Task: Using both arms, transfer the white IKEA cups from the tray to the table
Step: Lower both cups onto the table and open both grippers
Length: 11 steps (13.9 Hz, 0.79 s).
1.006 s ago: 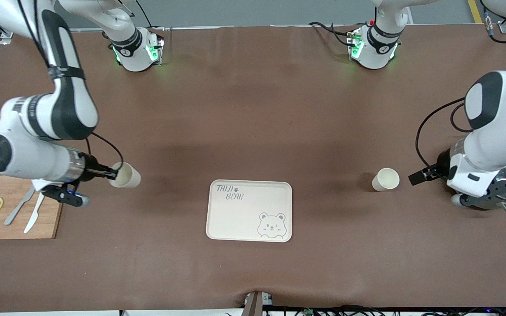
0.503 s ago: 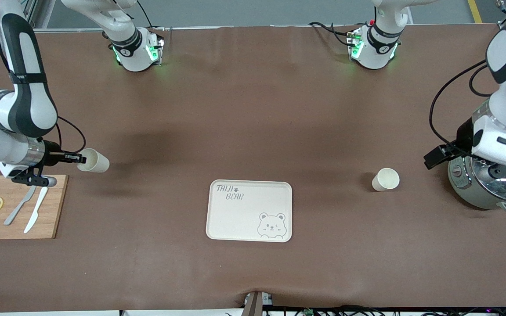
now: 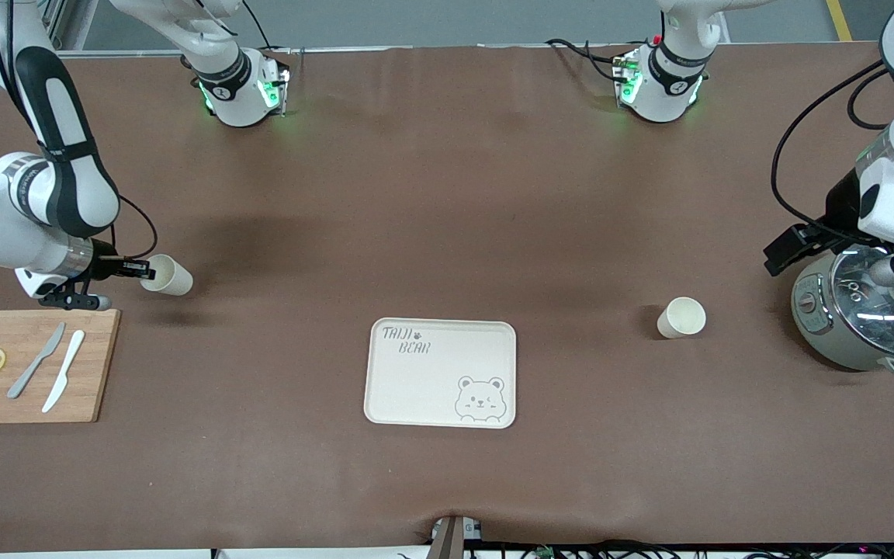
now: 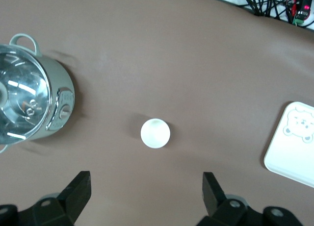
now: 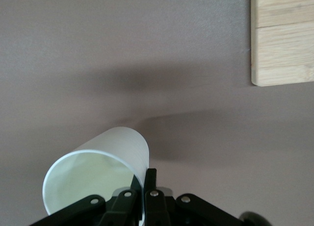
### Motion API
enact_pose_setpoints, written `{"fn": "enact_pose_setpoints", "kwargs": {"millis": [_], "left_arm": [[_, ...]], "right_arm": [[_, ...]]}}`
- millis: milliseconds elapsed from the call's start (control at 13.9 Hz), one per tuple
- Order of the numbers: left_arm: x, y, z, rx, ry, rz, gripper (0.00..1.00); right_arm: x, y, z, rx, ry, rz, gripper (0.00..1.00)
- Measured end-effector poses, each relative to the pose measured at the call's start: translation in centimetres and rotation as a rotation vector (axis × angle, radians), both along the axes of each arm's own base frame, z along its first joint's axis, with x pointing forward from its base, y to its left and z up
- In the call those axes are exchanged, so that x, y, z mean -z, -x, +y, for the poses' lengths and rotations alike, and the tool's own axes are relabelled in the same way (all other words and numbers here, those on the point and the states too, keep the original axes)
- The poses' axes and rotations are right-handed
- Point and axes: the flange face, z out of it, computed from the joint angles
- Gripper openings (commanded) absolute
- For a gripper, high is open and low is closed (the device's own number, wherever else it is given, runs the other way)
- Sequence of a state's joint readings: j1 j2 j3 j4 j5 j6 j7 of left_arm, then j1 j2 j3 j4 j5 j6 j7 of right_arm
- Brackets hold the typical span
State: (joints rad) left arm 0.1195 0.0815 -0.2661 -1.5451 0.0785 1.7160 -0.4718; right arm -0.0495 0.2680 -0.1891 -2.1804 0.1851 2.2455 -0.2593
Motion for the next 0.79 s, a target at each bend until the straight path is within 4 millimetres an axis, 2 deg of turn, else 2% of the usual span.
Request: {"fn": "enact_pose_setpoints", "kwargs": {"millis": [287,503,575,647,719,790], "left_arm": [[-1.1,1.2,0.0,0.055,-0.012,0.023,1.0],[-2.6,1.8,0.3,0.134,-0.023,0.02,1.0],[-3.1,1.9,0.5,0.17,-0.027,0.017,1.0],[-3.3,1.9,0.7,0.202,-0.031,0.017,1.0],[-3.3,1.9,1.0,0.222,-0.033,0.019,1.0],[-3.3,1.9,1.1,0.23,-0.034,0.023,1.0]], "right_arm": [[0.5,0.2,0.1,-0.001,0.004,-0.004,0.0],[2.0,0.7,0.2,0.002,0.016,-0.011,0.0],[2.6,0.9,0.2,0.003,0.018,-0.007,0.16],[2.9,1.0,0.1,0.003,0.02,-0.006,0.37],[2.9,1.0,0.2,0.003,0.02,-0.007,0.99],[2.9,1.0,0.2,0.003,0.02,-0.007,1.0]]}}
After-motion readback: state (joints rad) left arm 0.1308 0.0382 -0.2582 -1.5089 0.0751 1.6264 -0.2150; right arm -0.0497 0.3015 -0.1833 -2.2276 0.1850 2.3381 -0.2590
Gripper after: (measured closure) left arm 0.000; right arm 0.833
